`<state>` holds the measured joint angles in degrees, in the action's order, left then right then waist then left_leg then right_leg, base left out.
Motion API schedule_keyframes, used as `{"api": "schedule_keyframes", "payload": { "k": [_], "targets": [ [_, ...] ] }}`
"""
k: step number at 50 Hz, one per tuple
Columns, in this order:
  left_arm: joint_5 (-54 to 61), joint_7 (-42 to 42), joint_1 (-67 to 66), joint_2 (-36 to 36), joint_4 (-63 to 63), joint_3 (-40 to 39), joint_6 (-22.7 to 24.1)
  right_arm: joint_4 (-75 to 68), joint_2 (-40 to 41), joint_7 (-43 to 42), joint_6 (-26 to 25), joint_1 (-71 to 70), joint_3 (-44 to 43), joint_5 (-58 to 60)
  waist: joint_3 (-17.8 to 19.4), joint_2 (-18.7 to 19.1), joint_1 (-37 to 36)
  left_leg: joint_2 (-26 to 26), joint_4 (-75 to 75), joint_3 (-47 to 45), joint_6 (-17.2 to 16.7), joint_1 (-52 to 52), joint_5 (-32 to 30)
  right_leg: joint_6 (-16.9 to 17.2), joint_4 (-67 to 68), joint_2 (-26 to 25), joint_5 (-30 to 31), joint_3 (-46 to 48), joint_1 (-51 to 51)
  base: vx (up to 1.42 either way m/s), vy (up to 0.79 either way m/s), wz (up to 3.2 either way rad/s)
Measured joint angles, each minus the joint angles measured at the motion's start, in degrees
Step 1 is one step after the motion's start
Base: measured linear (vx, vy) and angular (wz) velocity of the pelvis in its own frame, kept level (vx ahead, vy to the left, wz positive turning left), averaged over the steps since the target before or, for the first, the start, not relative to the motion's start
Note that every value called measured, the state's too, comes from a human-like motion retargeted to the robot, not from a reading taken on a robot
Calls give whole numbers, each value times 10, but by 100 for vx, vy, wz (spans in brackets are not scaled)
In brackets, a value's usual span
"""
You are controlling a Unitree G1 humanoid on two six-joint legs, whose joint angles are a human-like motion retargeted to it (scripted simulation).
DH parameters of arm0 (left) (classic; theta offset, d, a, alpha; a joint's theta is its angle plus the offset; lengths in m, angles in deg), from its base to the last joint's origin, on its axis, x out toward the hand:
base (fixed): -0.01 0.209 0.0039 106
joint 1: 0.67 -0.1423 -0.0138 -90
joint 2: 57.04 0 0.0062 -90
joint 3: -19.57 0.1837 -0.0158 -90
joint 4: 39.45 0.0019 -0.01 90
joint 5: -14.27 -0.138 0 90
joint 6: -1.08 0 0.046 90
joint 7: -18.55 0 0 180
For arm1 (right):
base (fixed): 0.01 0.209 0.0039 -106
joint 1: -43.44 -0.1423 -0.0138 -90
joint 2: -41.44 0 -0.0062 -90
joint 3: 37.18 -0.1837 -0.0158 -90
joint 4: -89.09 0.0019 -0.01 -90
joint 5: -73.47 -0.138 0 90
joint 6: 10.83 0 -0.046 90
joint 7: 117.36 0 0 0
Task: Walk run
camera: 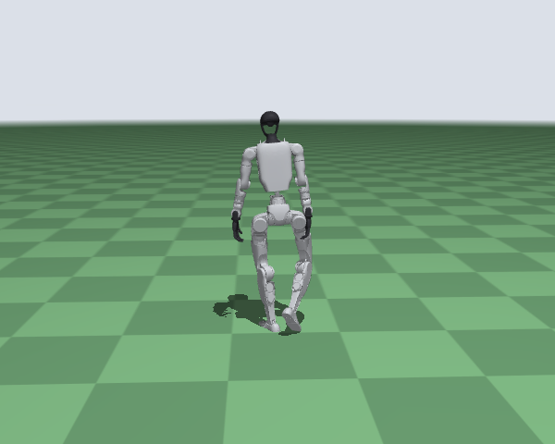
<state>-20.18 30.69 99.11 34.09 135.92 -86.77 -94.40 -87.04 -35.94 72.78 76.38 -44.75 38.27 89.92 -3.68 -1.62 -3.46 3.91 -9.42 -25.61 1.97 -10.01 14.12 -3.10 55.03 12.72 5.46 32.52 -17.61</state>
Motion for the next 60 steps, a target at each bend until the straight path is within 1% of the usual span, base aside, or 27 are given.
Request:
{"api": "schedule_keyframes", "payload": {
  "k": [3,7,10,12,14,15,17,18,20,22,23,25,27,29,32,35,40,42,43,45,47,50,52,53,55,57,60],
  "targets": [
    [-12,-1,36,-20,-35,34,17,17,12,23,-5,18,-23,-34,-2,-11,34,-37,35,12,-3,41,11,17,-99,-2,-47,-9,-78,75,-11,54],
    [-17,-4,75,-41,-84,60,36,19,30,41,-3,19,-37,-81,9,-31,72,-84,67,45,4,103,42,7,-327,-32,-92,-31,-144,66,-23,52],
    [-11,-12,92,-37,-103,64,55,5,37,35,-19,5,-48,-87,6,-26,101,-87,73,59,-6,137,66,17,-443,-60,-106,-60,-186,87,-21,65],
    [-11,-5,92,-27,-106,62,61,3,34,36,-24,0,-48,-84,-2,-17,104,-85,64,64,-16,151,75,3,-453,-62,-118,-29,-191,80,-11,22],
    [-14,6,79,-15,-108,60,59,5,32,31,-23,-3,-50,-81,-13,-10,103,-85,49,71,-31,163,64,-36,-426,-54,-107,5,-184,97,-17,7],
    [-18,12,69,-9,-108,59,59,8,31,27,-21,-3,-50,-78,-18,-9,103,-87,40,74,-40,171,48,-48,-416,-46,-90,39,-173,122,-25,15],
    [-42,23,34,1,-104,54,61,7,28,25,-16,2,-46,-78,-20,-10,104,-85,9,64,-61,191,-30,-72,-376,-38,-71,2,-164,144,-31,49],
    [-55,19,16,9,-97,53,63,4,27,23,-15,3,-51,-78,-22,-8,106,-75,-18,49,-64,192,-90,-73,-349,-31,-87,-24,-163,135,-24,79],
    [-81,-1,-17,30,-73,42,54,3,25,18,-18,3,-54,-78,-28,-32,99,-62,-89,-20,-47,188,-208,-59,-335,-3,-123,-62,-131,104,-14,38],
    [-103,-14,-44,40,-39,26,37,8,17,27,-13,4,-31,-79,-27,-72,71,-74,-189,-70,-18,166,-264,-50,-358,26,-140,-48,-75,92,-18,-35],
    [-108,-16,-53,39,-22,23,30,10,11,34,-8,2,-20,-77,-26,-88,65,-68,-238,-81,-4,148,-253,-41,-365,48,-147,-29,-50,101,-24,5],
    [-116,-27,-69,40,8,3,25,12,-1,38,2,-10,-5,-64,-17,-119,51,-42,-332,-118,25,105,-189,-27,-376,68,-163,-33,-12,88,-21,28],
    [-109,-56,-83,44,34,-36,43,14,-7,26,9,-30,8,-46,-8,-121,36,-12,-385,-116,23,40,-144,-16,-407,51,-167,-25,30,70,-16,7],
    [-77,-68,-95,43,60,-71,71,15,-12,13,15,-54,21,-36,-4,-102,20,10,-398,-88,3,-35,-103,-12,-457,8,-165,10,80,81,-19,-10],
    [-38,-48,-117,40,81,-114,81,30,-19,9,16,-80,28,-32,-1,-83,-16,9,-333,-60,-16,-127,-65,-1,-505,-46,-172,10,133,77,-19,-41],
    [-23,-33,-128,32,87,-132,72,63,-14,-4,14,-101,8,-30,10,-65,-61,-9,-206,-25,-25,-195,-53,11,-532,-92,-189,-7,183,78,-14,-66],
    [-38,-19,-124,33,70,-147,49,106,4,-16,26,-119,-34,-108,14,-73,-119,-65,-26,67,-24,-274,-62,46,-540,-107,-208,-14,239,85,-6,-33],
    [-33,-16,-127,33,64,-146,48,110,5,15,20,-109,-38,-122,5,-73,-128,-68,-25,71,-24,-275,-64,66,-529,-113,-191,-20,258,80,-1,-15],
    [-30,-20,-129,34,64,-144,47,110,1,34,13,-100,-43,-115,-3,-71,-134,-67,-42,65,-8,-271,-70,77,-522,-116,-174,-21,268,98,5,-36],
    [-22,-34,-135,38,71,-146,42,107,-6,63,-3,-73,-51,-75,-15,-65,-155,-37,-65,-5,10,-248,-92,92,-497,-116,-118,-35,288,132,11,-88],
    [-8,-44,-134,42,86,-156,35,94,-7,55,-2,-48,-42,-34,-24,-56,-160,-28,-110,100,8,-250,-74,65,-442,-108,-16,-38,286,125,6,-111],
    [16,-44,-131,47,95,-157,26,68,-4,24,4,-19,-15,4,-37,-12,-122,25,-115,90,8,-179,-23,-6,-301,-106,134,8,259,125,6,-45],
    [27,-37,-123,45,87,-135,32,61,-8,36,-5,-7,-8,30,-38,18,-105,76,-110,40,-4,-130,1,-36,-208,-91,107,63,238,105,7,-47],
    [29,-37,-116,45,80,-124,37,60,-9,41,-7,-3,-9,41,-34,29,-98,82,-105,41,-9,-109,10,-44,-168,-81,80,69,217,89,3,-50],
    [26,-47,-96,45,61,-102,46,55,-10,39,-4,3,-16,49,-21,31,-77,68,-75,41,-17,-63,16,-41,-93,-52,37,57,149,80,3,-23],
    [20,-59,-71,41,43,-78,55,48,-7,31,-1,10,-25,35,-16,13,-50,35,-27,-2,-14,-16,14,-24,-51,-23,-12,39,63,77,2,20],
    [8,-64,-35,31,16,-49,68,38,0,27,-7,24,-45,8,-19,-4,-12,-10,20,-5,-15,31,21,-5,-99,-5,-61,38,-33,77,-2,46]
  ]
}}
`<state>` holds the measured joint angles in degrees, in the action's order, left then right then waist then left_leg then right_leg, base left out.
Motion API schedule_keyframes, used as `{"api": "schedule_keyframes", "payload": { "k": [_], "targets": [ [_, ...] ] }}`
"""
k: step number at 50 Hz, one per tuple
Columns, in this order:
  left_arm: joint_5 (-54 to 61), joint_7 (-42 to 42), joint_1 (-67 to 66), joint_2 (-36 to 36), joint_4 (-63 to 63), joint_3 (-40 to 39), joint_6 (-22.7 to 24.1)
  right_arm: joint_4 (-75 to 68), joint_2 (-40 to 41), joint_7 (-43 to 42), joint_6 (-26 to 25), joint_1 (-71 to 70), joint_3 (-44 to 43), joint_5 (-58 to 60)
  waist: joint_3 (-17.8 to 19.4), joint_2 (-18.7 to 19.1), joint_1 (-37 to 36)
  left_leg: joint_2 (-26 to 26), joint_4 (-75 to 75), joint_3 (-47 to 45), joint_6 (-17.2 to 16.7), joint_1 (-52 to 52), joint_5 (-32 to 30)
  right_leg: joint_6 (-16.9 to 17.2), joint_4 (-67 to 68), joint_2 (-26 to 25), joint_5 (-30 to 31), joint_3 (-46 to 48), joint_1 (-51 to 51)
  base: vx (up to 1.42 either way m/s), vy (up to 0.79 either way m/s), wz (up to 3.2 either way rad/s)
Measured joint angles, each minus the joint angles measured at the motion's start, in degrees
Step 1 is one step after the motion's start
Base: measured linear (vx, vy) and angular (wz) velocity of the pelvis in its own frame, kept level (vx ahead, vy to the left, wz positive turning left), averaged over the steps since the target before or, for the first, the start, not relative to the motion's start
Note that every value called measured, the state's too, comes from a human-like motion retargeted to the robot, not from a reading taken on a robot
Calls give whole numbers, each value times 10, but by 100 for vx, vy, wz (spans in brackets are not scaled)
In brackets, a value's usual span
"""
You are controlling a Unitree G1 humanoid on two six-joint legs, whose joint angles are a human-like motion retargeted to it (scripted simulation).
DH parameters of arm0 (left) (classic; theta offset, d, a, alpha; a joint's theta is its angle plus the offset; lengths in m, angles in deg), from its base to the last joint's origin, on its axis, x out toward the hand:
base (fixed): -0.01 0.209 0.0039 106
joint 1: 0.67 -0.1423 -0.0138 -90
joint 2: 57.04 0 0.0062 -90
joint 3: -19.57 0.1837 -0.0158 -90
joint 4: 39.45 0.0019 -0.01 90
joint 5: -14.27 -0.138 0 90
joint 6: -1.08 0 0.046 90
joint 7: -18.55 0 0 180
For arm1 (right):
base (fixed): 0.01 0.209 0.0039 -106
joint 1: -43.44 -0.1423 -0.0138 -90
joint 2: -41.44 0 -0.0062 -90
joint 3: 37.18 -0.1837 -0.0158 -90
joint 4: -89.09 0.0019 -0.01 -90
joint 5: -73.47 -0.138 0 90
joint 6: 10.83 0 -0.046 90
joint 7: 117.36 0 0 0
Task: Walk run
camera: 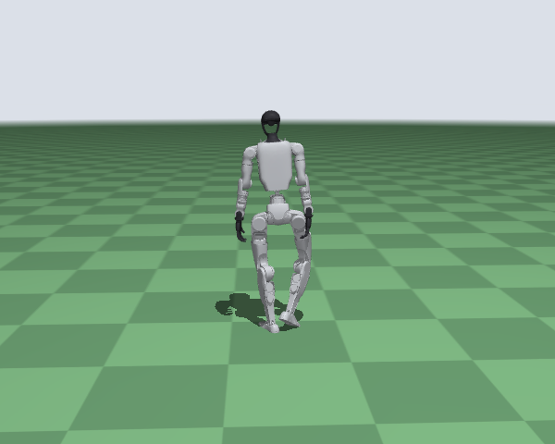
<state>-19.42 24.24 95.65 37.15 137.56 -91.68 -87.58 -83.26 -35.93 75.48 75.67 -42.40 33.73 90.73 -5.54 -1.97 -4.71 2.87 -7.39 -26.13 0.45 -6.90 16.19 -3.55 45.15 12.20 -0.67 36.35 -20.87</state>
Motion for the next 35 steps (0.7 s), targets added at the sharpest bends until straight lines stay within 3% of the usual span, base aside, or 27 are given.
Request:
{"api": "schedule_keyframes", "payload": {
  "k": [5,8,11,13,15,18,19,20,23,25,27,32,35],
  "targets": [
    [4,22,63,-23,-44,17,4,-13,20,7,-10,16,-41,-35,-2,-25,66,-54,42,30,-14,75,29,11,-254,-12,-41,-18,-104,70,-14,84],
    [19,30,87,-23,-62,9,-1,-15,35,4,-7,20,-76,-54,-29,-23,92,-58,51,42,-29,98,43,25,-356,-41,-60,-50,-164,93,-23,66],
    [34,41,89,-13,-70,-5,-5,-23,39,0,-6,22,-96,-92,-56,-13,97,-58,39,64,-47,117,31,-27,-338,-45,-38,-29,-177,101,-21,19],
    [35,49,75,-1,-70,-19,-7,-32,37,-6,-11,21,-107,-114,-68,-2,100,-55,20,71,-68,139,-12,-56,-314,-45,5,-2,-160,112,-14,16],
    [19,53,48,16,-71,-45,-8,-42,31,-8,-16,15,-109,-137,-78,7,108,-50,-13,54,-79,148,-110,-57,-248,-40,-7,-78,-172,106,-10,41],
    [-14,53,5,35,-62,-71,5,-33,39,-20,-5,4,-96,-163,-73,-21,112,-47,-123,-23,-48,139,-276,-48,-251,-14,-56,-117,-106,111,-20,11],
    [-23,53,-7,33,-53,-70,5,-30,39,-18,4,4,-79,-174,-69,-42,104,-51,-172,-49,-33,131,-290,-44,-262,3,-66,-108,-76,105,-29,-52],
    [-32,53,-18,29,-44,-67,4,-26,39,-13,12,5,-61,-185,-65,-65,96,-51,-226,-77,-16,123,-287,-37,-270,28,-73,-91,-45,120,-30,-10],
    [-63,9,-37,30,-15,-67,-5,-27,32,-7,4,-20,-56,-167,-47,-114,55,-17,-361,-114,17,45,-193,-18,-289,50,-99,-116,14,106,-23,26],
    [-64,-14,-46,33,7,-74,-9,-22,27,-14,-4,-45,-57,-138,-28,-104,30,16,-406,-98,1,-24,-153,-11,-327,28,-103,-74,73,80,-16,5],
    [-48,-24,-58,31,33,-86,-19,-13,18,-15,-2,-66,-31,-127,-14,-76,11,36,-405,-63,-12,-91,-113,-11,-379,-27,-102,-47,134,70,-17,-31],
    [-49,-11,-100,20,88,-100,-55,4,-20,-13,11,-104,23,-72,-5,-44,-54,25,-240,10,-23,-227,-59,9,-441,-111,-119,-60,235,84,-13,-57],
    [-74,10,-115,14,104,-105,-85,11,-43,-28,8,-126,38,5,2,-53,-84,6,-119,42,-19,-275,-42,29,-449,-118,-131,-69,277,89,-3,-37]
  ]
}}
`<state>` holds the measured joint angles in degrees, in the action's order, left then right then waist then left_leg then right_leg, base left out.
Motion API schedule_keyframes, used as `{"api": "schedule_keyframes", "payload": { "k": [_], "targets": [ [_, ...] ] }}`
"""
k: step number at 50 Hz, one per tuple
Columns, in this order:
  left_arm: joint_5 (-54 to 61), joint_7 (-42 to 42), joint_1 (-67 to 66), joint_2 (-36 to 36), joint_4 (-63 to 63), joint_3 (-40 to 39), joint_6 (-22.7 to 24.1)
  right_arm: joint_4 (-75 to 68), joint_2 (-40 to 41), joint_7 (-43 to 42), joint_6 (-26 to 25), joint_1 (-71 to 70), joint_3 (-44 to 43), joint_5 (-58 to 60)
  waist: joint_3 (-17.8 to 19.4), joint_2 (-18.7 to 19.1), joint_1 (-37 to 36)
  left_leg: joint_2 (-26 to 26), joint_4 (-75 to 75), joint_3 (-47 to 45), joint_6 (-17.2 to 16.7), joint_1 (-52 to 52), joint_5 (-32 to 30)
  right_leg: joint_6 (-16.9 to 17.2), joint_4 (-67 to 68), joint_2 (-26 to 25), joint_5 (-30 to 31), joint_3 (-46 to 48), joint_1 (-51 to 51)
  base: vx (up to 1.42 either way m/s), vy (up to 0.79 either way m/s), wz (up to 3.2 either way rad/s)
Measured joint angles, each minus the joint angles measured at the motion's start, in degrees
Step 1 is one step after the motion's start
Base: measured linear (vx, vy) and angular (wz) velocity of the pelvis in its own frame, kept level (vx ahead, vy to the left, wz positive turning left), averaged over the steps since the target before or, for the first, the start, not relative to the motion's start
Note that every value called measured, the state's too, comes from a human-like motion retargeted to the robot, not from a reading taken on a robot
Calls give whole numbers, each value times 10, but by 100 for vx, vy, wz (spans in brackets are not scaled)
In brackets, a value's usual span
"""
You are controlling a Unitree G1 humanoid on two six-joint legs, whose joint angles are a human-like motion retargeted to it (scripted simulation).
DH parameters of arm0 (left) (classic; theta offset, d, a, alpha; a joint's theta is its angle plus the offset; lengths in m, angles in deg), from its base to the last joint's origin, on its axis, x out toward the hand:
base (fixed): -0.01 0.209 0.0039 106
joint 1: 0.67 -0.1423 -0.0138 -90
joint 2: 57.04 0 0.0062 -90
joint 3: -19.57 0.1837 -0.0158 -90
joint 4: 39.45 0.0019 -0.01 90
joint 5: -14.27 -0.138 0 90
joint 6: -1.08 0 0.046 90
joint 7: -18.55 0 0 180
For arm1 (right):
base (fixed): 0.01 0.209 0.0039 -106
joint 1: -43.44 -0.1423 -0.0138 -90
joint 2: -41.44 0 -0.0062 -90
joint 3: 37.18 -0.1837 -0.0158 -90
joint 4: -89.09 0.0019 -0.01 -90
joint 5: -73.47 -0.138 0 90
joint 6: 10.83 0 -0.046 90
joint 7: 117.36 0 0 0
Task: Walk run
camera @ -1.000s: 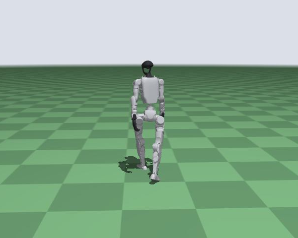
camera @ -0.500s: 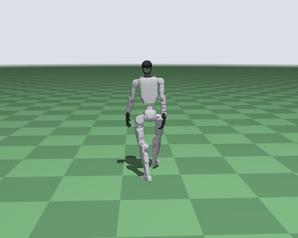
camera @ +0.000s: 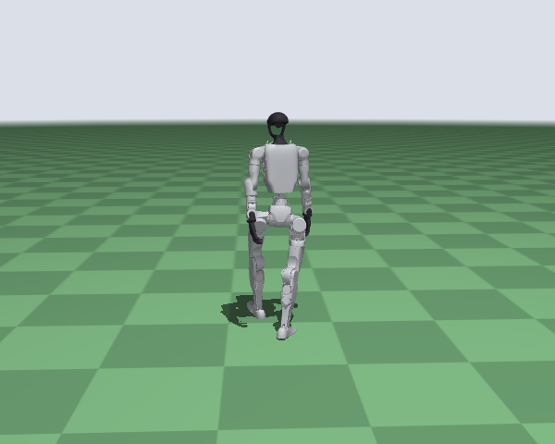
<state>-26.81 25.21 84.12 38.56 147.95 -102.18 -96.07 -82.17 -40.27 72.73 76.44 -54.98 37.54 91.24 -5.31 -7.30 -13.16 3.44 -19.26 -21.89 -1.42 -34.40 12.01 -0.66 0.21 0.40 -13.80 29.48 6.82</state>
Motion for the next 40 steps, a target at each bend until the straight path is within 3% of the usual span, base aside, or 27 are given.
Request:
{"api": "schedule_keyframes", "payload": {
  "k": [5,7,8,11,13,15,16,20,22,25,29,31,33,36,38,40],
  "targets": [
    [-13,14,-22,2,0,-11,-38,-17,-11,-1,3,-12,-6,25,-14,-9,-25,-16,26,23,21,-25,-14,46,22,1,34,-14,45,99,6,-25],
    [-12,12,-29,6,0,-13,-38,-27,-5,6,0,1,-23,14,-26,-1,-33,0,5,-18,32,-4,-40,58,46,0,85,-20,65,121,15,-59],
    [-13,11,-31,7,0,-12,-37,-34,-2,12,0,12,-32,10,-33,6,-42,9,-5,11,26,-1,-56,54,63,0,122,-17,73,127,16,-88],
    [-18,-1,-21,13,0,-35,-26,-50,19,8,7,45,-30,-7,-44,33,-31,31,-53,80,32,25,-8,-13,179,14,281,0,52,120,10,-74],
    [-15,1,-6,10,-2,-33,-16,-59,28,8,10,61,-13,-20,-39,70,-8,76,-49,52,31,80,22,-68,297,25,328,52,31,84,5,-37],
    [-1,8,17,-2,-10,-9,-11,-65,29,17,5,69,-4,-17,-33,89,0,110,-32,4,20,131,42,-102,417,55,271,71,-19,98,8,-64],
    [5,5,31,-7,-19,1,-9,-63,32,17,3,73,-8,-5,-28,86,8,99,-13,-1,15,153,44,-102,465,75,249,63,-62,79,3,-46],
    [23,-7,88,-26,-69,32,10,-54,48,3,13,92,-26,5,-11,57,68,33,84,-40,8,235,34,-56,544,120,175,49,-222,60,-2,45],
    [41,0,113,-39,-95,46,26,-51,55,3,17,107,-32,-5,-11,53,107,9,113,-34,9,262,36,-34,490,120,147,55,-277,67,-7,107],
    [67,16,153,-58,-129,59,44,-50,63,12,10,126,-47,-24,-9,41,157,-27,143,-16,8,303,50,-33,350,120,104,50,-347,79,-13,102],
    [84,34,202,-75,-170,75,59,-57,76,24,-2,135,-73,-57,-3,28,190,-59,169,11,2,366,80,-23,139,89,91,-2,-406,78,-18,71],
    [89,40,214,-77,-191,87,66,-67,75,27,1,133,-81,-69,-9,28,194,-64,168,19,-1,384,95,-15,105,80,81,-22,-434,87,-21,30],
    [82,39,211,-78,-208,103,73,-87,65,18,6,127,-81,-58,-16,31,191,-68,156,36,-8,398,102,-36,123,84,83,-5,-438,92,-22,-1],
    [22,45,177,-79,-226,122,77,-113,46,-2,-4,119,-65,-15,-31,29,189,-80,127,40,-36,421,50,-86,169,94,128,30,-427,107,-22,-19],
    [-44,56,143,-73,-229,122,73,-122,37,-5,-9,114,-58,-2,-34,28,195,-73,89,14,-48,433,-43,-97,218,101,114,-21,-426,113,-18,32],
    [-95,51,108,-52,-216,116,64,-120,39,-9,-8,108,-62,-11,-37,13,200,-58,20,-44,-27,431,-165,-83,225,122,81,-58,-390,114,-19,39]
  ]
}}
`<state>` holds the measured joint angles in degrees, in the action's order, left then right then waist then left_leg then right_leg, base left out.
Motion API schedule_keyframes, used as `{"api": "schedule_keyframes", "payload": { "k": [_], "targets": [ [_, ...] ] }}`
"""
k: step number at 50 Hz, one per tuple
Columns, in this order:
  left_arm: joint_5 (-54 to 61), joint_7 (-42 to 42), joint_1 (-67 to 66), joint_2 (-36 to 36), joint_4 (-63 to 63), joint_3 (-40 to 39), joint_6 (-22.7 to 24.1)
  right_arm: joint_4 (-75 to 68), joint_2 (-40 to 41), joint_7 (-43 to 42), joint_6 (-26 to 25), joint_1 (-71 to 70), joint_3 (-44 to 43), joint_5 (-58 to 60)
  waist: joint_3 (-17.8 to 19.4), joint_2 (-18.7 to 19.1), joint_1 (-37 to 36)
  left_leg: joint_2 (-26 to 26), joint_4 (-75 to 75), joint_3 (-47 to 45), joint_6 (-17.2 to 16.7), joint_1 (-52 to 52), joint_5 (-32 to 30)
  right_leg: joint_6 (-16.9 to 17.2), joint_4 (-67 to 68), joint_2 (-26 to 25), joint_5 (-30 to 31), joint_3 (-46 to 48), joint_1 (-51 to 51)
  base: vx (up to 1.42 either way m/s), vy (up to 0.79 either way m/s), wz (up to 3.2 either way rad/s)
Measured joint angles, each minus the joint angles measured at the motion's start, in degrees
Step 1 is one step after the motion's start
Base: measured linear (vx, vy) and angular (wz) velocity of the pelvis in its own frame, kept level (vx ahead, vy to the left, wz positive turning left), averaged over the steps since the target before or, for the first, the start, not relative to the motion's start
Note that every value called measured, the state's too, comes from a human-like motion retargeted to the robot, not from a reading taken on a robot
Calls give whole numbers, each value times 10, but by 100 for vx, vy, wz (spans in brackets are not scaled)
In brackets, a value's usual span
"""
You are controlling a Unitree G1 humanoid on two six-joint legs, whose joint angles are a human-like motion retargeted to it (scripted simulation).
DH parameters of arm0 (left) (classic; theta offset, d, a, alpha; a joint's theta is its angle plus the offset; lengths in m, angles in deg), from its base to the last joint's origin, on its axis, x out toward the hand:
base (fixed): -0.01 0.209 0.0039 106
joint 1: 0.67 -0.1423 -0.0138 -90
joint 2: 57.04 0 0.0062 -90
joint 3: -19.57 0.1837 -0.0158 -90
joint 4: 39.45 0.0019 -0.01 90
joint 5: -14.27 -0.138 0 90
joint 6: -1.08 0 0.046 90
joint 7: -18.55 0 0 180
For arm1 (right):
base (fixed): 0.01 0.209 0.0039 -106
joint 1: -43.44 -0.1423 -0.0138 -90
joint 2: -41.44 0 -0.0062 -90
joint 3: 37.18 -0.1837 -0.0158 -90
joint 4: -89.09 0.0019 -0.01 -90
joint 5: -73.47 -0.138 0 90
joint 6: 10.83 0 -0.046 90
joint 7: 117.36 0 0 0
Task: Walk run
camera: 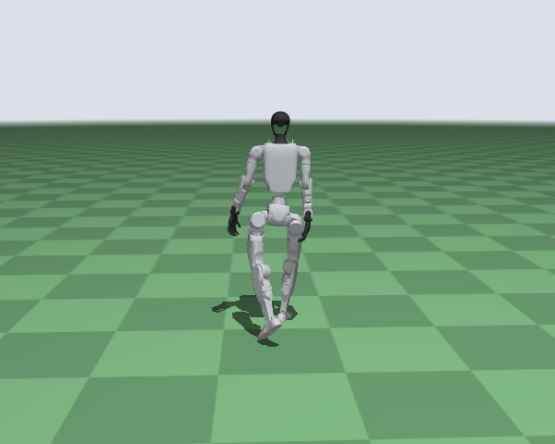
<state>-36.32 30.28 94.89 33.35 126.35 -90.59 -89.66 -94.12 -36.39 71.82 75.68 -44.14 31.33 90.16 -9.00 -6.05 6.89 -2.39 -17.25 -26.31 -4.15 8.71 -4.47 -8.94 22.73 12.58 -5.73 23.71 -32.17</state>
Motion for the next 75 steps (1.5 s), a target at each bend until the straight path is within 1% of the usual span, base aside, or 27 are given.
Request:
{"api": "schedule_keyframes", "payload": {
  "k": [2,5,7,8,12,17,22,25,27,30,32,33,35,39,43,47,50,53,55,57,60,61,63,65,68,72,75],
  "targets": [
    [-13,-20,-28,21,35,-11,-12,12,4,7,11,-4,8,-32,-2,-34,-23,-12,-103,-39,19,-27,-61,9,-28,21,-18,8,57,93,-21,-24],
    [2,-25,-48,37,101,-18,-25,31,3,19,20,-24,18,-76,5,-75,-37,33,-264,-98,67,-91,23,30,-49,65,-37,42,121,82,-21,35],
    [-3,-14,-61,48,126,-38,-36,42,1,12,20,-47,23,-83,17,-77,-52,65,-319,-99,70,-152,57,38,-78,47,-41,49,162,76,-17,14],
    [-3,-13,-66,54,137,-51,-42,47,0,7,20,-60,28,-84,22,-68,-63,77,-333,-84,58,-188,72,39,-103,29,-38,74,188,63,-13,-22],
    [26,-26,-98,69,180,-89,-62,65,-18,10,21,-105,59,-73,32,-38,-123,81,-273,-46,10,-310,111,49,-178,-49,-38,87,261,74,-15,-70],
    [42,-15,-119,74,216,-102,-87,98,-37,17,20,-156,66,-42,53,-8,-181,60,-74,2,12,-404,127,64,-220,-120,-71,76,346,73,-8,-53],
    [-2,46,-121,65,216,-89,-130,136,-37,24,34,-158,85,-34,50,-8,-196,32,26,23,37,-453,113,97,-213,-130,-84,53,395,90,0,-21],
    [-23,41,-104,48,216,-75,-133,147,-26,33,40,-129,88,-25,42,-12,-196,34,-9,6,76,-440,70,130,-186,-128,-41,43,415,83,-3,-15],
    [-21,7,-91,42,214,-70,-121,139,-14,28,46,-101,78,-14,39,-18,-215,31,-38,67,88,-439,98,131,-149,-118,33,33,419,142,3,-75],
    [-1,-25,-76,42,187,-57,-87,118,5,10,50,-57,72,-14,29,4,-219,49,-69,125,91,-402,168,79,-34,-112,201,40,393,96,-2,-60],
    [15,-19,-69,45,165,-53,-64,102,6,8,44,-34,70,-8,22,37,-208,93,-56,96,92,-352,190,41,73,-105,267,87,369,110,10,-48],
    [27,-13,-62,46,156,-53,-54,95,5,6,41,-27,67,-1,21,52,-203,108,-55,91,89,-332,203,20,126,-91,262,109,354,77,10,-77],
    [62,-6,-44,44,143,-53,-42,81,4,-5,38,-19,66,9,25,70,-185,112,-44,98,84,-295,225,8,233,-57,195,113,296,65,5,-74],
    [111,-16,12,31,134,-27,-40,64,6,-9,29,-1,43,-15,32,51,-127,51,47,66,90,-214,220,38,318,12,110,100,140,76,2,35],
    [105,18,70,-1,124,6,-27,57,11,2,23,22,19,-43,29,35,-80,2,93,80,85,-159,230,51,194,30,46,100,36,86,-3,71],
    [92,30,113,-41,81,40,-9,48,21,3,11,30,8,-61,41,16,-40,-35,122,106,73,-92,252,68,-24,5,22,52,-32,70,-15,71],
    [97,-1,121,-55,44,64,21,47,25,13,14,33,0,-78,34,16,-28,-33,133,107,56,-50,265,72,-95,-13,-2,25,-68,82,-19,52],
    [107,-18,104,-41,26,60,40,48,21,32,29,23,-13,-90,23,25,-33,-27,115,118,27,-27,244,36,-59,-9,6,62,-59,109,-25,16],
    [99,18,78,-27,30,43,21,47,20,41,44,16,-12,-106,15,27,-24,-30,95,119,5,-8,194,10,-47,-5,61,97,-39,103,-17,30],
    [73,76,41,-8,47,21,-7,41,16,52,52,10,-10,-130,10,30,-12,-17,49,83,-3,3,90,7,-16,-9,39,1,-28,124,-22,72],
    [41,82,-14,28,86,-3,-35,39,7,61,40,-3,-1,-143,1,-5,-30,5,-81,-34,21,-11,-69,26,-35,22,-6,-13,47,106,-18,11],
    [32,75,-26,32,101,-8,-44,40,3,60,36,-11,9,-136,3,-21,-38,9,-139,-52,31,-30,-76,34,-45,40,-15,4,74,96,-23,-23],
    [16,60,-44,34,127,-15,-57,40,-7,53,32,-35,28,-118,9,-46,-42,42,-256,-77,55,-82,-22,47,-62,66,-31,39,123,78,-21,34],
    [-2,48,-62,36,144,-23,-64,41,-17,42,34,-60,45,-97,18,-60,-51,82,-328,-107,75,-133,35,54,-88,59,-42,40,166,96,-24,29],
    [-17,31,-83,42,168,-38,-71,54,-30,41,41,-93,69,-81,29,-41,-91,103,-344,-72,43,-243,84,58,-159,-1,-39,87,238,91,-22,-35],
    [-6,16,-105,44,203,-54,-85,83,-51,55,48,-125,84,-70,39,-22,-152,91,-222,-36,24,-357,123,74,-208,-67,-55,77,307,82,-19,-53],
    [18,17,-107,48,216,-60,-111,102,-64,51,51,-148,74,-58,55,1,-187,71,-66,-7,-5,-405,117,94,-233,-113,-75,87,367,76,-9,-38]
  ]
}}
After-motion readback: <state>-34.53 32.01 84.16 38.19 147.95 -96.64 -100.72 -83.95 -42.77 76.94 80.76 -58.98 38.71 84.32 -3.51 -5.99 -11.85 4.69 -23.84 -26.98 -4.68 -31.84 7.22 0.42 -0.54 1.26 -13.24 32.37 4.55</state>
